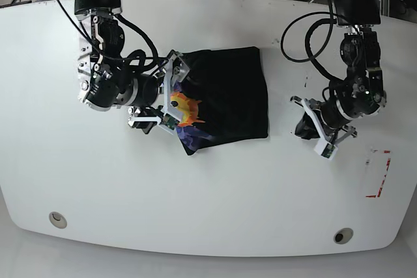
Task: Layout the t-shirt on the table in an organized manner, then fold the t-shirt properly
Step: 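Fold the held end with the right gripper over toward the left gripper, then release the fold and reposition both grippers at the bundle's sides, then grasp the folded black shirt bundle with the left gripper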
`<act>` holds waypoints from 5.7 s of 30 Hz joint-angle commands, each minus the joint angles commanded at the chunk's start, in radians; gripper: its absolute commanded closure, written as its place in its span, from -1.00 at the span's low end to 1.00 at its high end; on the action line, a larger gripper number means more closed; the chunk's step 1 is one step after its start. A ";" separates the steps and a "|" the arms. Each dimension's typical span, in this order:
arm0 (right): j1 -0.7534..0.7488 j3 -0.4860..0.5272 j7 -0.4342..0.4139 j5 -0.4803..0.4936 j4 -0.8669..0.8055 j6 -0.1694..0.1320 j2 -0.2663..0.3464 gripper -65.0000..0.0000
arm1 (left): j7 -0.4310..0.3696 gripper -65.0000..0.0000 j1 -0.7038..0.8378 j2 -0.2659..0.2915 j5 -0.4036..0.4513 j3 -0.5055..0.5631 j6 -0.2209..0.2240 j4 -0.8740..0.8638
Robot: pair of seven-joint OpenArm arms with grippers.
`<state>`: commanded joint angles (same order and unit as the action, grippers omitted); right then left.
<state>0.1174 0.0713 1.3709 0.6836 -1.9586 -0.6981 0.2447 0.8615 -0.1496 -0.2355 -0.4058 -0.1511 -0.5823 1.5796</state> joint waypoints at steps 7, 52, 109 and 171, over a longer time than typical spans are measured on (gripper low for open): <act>-0.003 0.006 0.000 0.000 0.000 0.000 0.094 -0.77 | -0.002 0.79 0.005 -0.020 0.003 -0.006 0.000 -0.006; -0.064 0.158 -0.110 -0.117 0.095 0.000 -0.068 0.46 | 0.002 0.79 0.064 -0.084 -0.002 -0.006 0.000 0.003; 0.322 0.201 -0.319 -0.118 0.316 0.000 0.087 0.22 | 0.229 0.79 0.133 0.121 -0.486 -0.008 -0.003 0.239; 0.095 0.081 -0.480 -0.204 0.235 0.000 0.087 0.51 | 0.127 0.79 0.057 -0.032 -0.505 0.176 0.000 0.015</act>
<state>0.2125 0.1527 0.8907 0.4795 -1.7238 -0.6981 0.3322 0.9889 -0.0928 -0.2677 -0.9106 0.0253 -0.5823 1.5950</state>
